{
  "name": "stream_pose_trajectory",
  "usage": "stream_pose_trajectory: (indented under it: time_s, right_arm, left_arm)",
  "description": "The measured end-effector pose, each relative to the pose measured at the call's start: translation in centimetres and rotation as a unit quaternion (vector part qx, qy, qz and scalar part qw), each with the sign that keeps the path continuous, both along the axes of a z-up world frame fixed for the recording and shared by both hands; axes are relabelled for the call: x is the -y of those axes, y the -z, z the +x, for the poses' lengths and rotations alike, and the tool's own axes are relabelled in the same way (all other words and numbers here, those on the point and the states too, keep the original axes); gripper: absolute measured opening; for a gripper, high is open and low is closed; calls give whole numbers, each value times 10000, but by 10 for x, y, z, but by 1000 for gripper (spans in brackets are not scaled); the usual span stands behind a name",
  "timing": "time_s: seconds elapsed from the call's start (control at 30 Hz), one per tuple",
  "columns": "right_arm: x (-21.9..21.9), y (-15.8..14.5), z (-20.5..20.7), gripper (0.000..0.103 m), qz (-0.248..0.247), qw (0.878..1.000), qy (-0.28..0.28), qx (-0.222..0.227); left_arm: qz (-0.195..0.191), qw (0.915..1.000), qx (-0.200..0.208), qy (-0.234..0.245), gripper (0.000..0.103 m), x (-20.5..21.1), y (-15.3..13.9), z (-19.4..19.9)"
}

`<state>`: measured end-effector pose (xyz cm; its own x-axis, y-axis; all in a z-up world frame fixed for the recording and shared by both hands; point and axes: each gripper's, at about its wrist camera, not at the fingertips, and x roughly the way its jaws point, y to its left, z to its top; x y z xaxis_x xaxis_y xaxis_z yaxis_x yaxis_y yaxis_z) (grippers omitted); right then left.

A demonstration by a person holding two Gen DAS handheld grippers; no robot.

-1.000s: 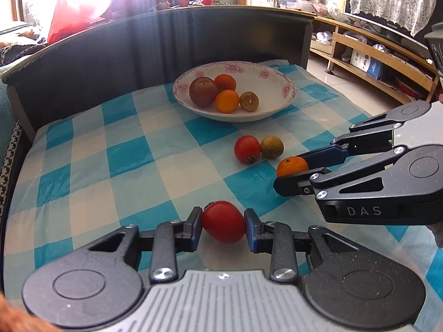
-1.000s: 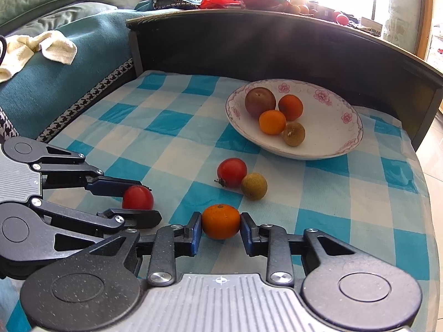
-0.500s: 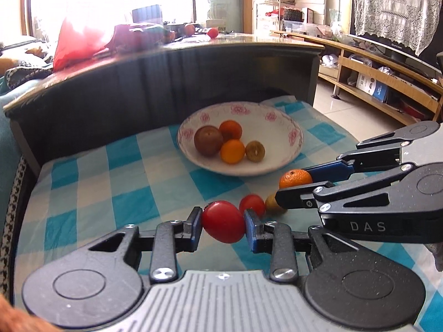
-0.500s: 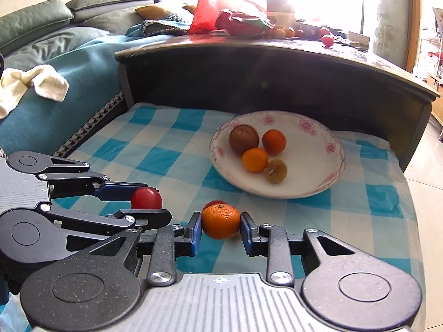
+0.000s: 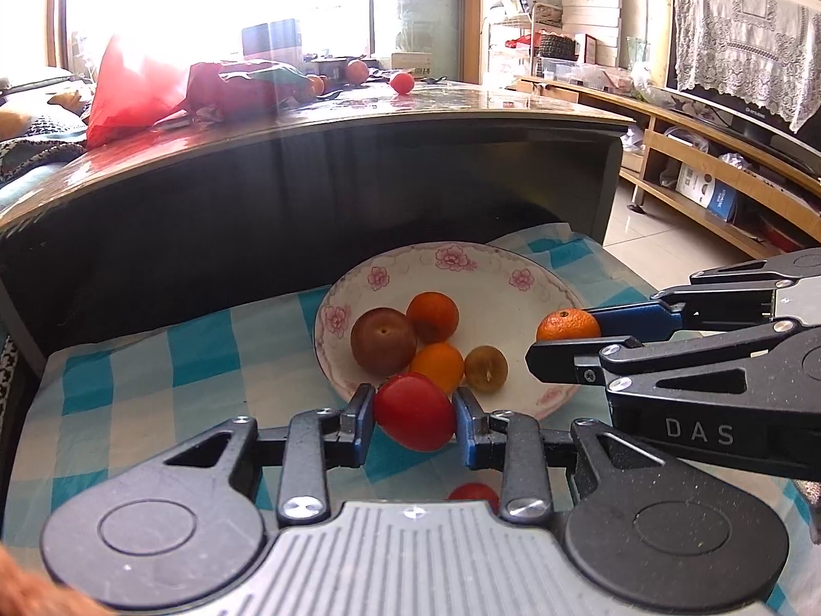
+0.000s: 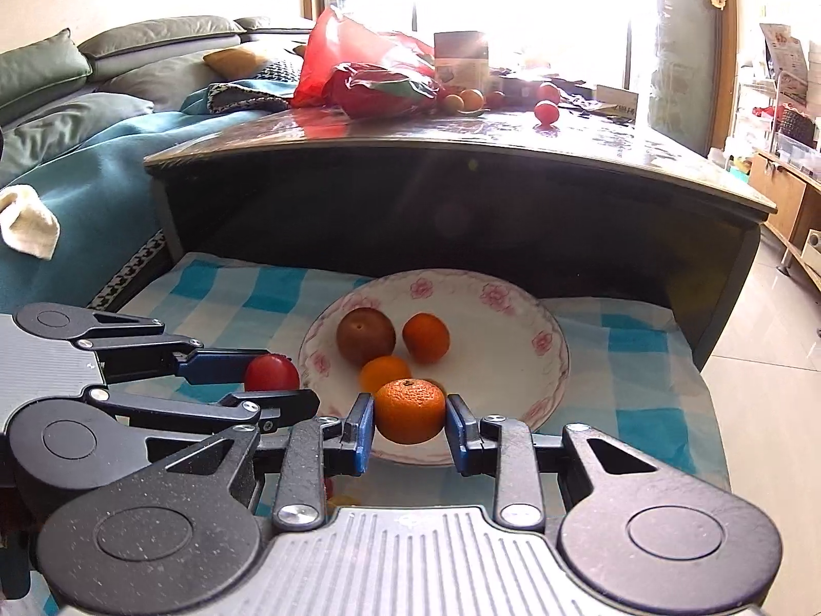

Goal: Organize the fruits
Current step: 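Carry the red tomato and mandarin over the flowered plate with both tools, then open both tools to set the tomato and mandarin in the plate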

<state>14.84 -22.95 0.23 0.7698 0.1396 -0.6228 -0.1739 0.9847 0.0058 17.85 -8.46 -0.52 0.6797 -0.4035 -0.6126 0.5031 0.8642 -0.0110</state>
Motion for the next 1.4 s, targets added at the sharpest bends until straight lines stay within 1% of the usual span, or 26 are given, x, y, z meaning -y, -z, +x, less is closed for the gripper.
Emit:
stream_pose_trajectory:
  time_s: [0.2,0.67,1.03,1.4]
  right_arm:
    - [6,4,18,24,-105,9999,36,45]
    - [15,16,38,24,-209,9998,65,39]
    - [19,24,47,25,-180,9998,122,36]
    - [22,24,49,25,-130,9998,177,18]
  left_arm:
    - [63,10000,-39,-35,41,8,7,13]
    - [117,9999,-118,-38,41,19,23,29]
    - [-42,10000,-51,18,42,17,25,30]
    - [-4,10000,-6,8,43,18,20,29]
